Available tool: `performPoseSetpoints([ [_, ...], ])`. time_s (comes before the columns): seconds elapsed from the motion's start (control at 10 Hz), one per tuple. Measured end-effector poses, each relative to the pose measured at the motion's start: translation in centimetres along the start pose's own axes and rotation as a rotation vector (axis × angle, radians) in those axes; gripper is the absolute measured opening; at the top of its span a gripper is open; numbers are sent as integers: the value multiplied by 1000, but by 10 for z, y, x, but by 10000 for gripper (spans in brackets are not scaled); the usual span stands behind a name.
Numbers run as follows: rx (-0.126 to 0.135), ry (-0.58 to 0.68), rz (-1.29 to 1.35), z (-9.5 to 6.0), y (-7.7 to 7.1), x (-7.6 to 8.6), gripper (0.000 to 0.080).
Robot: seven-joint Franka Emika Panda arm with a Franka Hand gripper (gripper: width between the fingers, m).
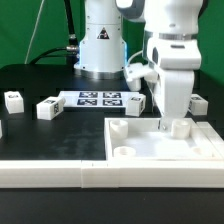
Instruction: Assemble one leg
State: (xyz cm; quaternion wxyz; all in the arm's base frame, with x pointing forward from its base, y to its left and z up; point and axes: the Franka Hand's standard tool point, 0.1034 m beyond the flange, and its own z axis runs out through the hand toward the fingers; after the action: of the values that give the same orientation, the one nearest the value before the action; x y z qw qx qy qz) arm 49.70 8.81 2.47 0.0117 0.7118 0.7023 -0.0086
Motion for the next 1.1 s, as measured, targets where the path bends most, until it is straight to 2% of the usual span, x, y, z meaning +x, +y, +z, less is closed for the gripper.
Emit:
performPoseSetpoints([
  [0.2,-25,-6,42,-27,-13,1,648],
  [0.3,-34,-6,118,-41,-28,8,648],
  [0.4,-31,-6,180,-48,-48,20,648],
  [0.5,-32,11,249,-44,-61,36,648],
  [0.6,-32,27,284,-38,-69,46,648],
  [0.8,-31,21,267,-38,-66,40,648],
  [1.1,-21,32,541,-37,-68,43,648],
])
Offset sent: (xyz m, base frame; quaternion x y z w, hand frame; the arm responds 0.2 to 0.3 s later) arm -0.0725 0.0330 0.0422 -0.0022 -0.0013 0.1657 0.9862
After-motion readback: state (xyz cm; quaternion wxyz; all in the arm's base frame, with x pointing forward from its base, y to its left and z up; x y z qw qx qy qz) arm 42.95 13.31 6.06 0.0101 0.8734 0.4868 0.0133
